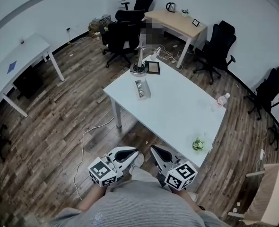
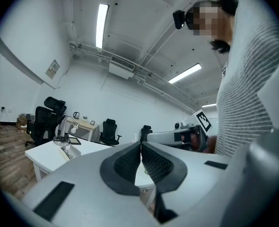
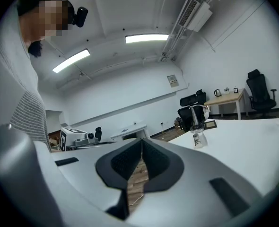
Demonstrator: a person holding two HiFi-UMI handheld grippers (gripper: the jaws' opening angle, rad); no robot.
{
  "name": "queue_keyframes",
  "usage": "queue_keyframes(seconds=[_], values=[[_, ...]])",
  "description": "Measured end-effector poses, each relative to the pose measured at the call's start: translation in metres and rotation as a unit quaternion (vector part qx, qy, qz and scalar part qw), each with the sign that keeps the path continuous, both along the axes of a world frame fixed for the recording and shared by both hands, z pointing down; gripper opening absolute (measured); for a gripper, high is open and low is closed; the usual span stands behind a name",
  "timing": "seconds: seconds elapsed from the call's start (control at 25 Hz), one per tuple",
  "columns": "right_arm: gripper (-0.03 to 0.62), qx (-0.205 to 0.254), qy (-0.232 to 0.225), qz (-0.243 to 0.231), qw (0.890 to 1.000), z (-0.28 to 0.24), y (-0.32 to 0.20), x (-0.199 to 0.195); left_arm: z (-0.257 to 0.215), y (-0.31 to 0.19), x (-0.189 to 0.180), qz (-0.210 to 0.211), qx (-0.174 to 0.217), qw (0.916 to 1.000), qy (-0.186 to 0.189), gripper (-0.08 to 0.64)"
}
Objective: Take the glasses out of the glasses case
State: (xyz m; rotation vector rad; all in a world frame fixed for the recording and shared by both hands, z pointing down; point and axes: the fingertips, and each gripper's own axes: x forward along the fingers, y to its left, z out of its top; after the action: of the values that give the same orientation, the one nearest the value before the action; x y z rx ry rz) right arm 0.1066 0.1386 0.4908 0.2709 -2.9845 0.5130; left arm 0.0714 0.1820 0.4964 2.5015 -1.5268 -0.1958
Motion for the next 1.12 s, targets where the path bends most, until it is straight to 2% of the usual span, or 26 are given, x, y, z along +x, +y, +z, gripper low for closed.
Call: queue_keyframes(seconds=[0.56, 0.88, 1.12], values=[[0.017, -0.024, -0.033, 0.047, 0.998, -0.023, -0.132, -0.042, -0.024, -0.124, -0.026, 0.055, -0.009, 0.9982, -0.021, 0.014], [0.017, -0.029, -0.05, 0.062, 0.996, -0.029, -0.187, -0.061, -0.025, -0.177, -0.049, 0.069, -0.001, 0.9974, -0.02, 0.014], [0.017, -0.036, -0.045, 0.089, 0.994, -0.028, -0.215, -0.062, -0.026, -0.203, -0.055, 0.1, -0.002, 0.9946, -0.029, 0.015]])
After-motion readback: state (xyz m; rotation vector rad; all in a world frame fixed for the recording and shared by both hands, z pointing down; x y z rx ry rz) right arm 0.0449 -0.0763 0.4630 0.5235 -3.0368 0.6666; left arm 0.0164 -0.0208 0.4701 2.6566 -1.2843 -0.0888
